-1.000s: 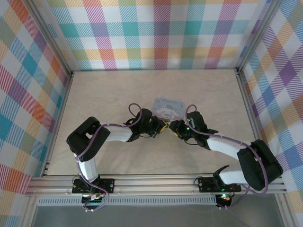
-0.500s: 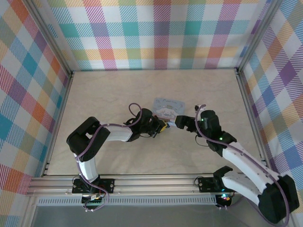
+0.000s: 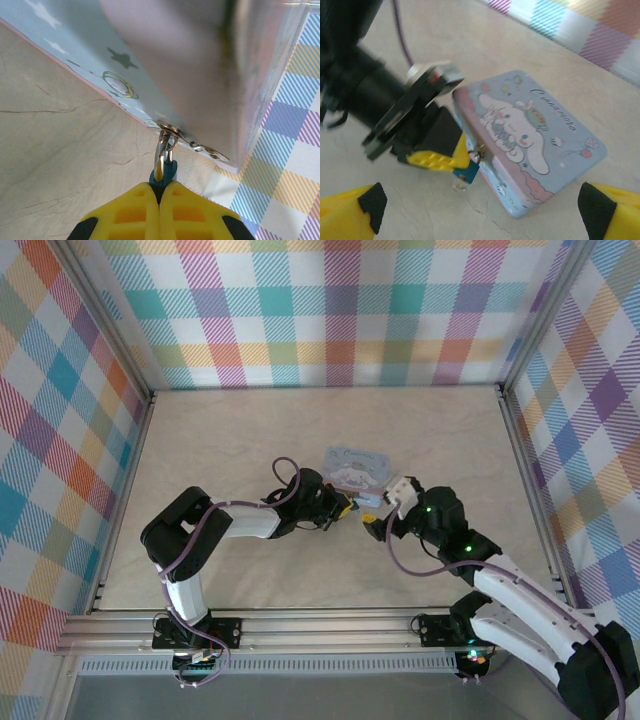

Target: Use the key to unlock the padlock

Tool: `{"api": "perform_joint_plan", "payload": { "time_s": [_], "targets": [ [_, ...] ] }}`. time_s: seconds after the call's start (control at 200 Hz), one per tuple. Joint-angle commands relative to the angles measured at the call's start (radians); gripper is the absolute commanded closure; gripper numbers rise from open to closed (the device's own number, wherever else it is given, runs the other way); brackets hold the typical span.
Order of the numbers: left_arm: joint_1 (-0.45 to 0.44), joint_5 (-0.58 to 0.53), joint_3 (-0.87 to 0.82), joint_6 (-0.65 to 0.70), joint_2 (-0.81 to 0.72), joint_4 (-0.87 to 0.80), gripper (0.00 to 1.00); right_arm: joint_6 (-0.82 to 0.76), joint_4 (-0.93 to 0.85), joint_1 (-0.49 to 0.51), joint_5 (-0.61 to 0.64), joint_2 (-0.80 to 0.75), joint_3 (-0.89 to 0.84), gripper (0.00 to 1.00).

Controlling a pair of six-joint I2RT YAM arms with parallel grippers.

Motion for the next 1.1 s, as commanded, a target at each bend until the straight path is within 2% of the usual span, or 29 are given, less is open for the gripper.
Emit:
{"api": "perform_joint_plan", "payload": {
  "time_s": [0.0,0.2,0.42,0.62,0.795,1.095],
  "targets": [
    [-0.012,-0.007,0.026,0.007,-0.007,-0.013,0.96,-0.29,0.005,0.062,0.078,0.03,-0.021,0.0],
    [-0.011,-0.004,0.03,0.008,-0.009,-0.017,0.96,-0.45,0.095,0.132,0.174,0.138,-0.059,0.0],
    [-0.011,-0.002,0.032,0.005,-0.008,-0.015,0.96,-0.497,0.251,0.181,0.261,0.273,-0.086,0.0],
    [-0.01,0.001,0.035,0.005,-0.007,-0.013,0.96,-0.439,0.338,0.186,0.265,0.369,-0.079,0.18],
    [-0.012,0.003,0.033,0.004,-0.006,-0.01,0.96,-0.405,0.379,0.186,0.262,0.464,-0.062,0.4],
    [-0.011,0.003,0.027,-0.001,-0.006,0.0,0.96,-0.381,0.491,0.186,0.304,0.572,-0.036,0.54]
  ]
}}
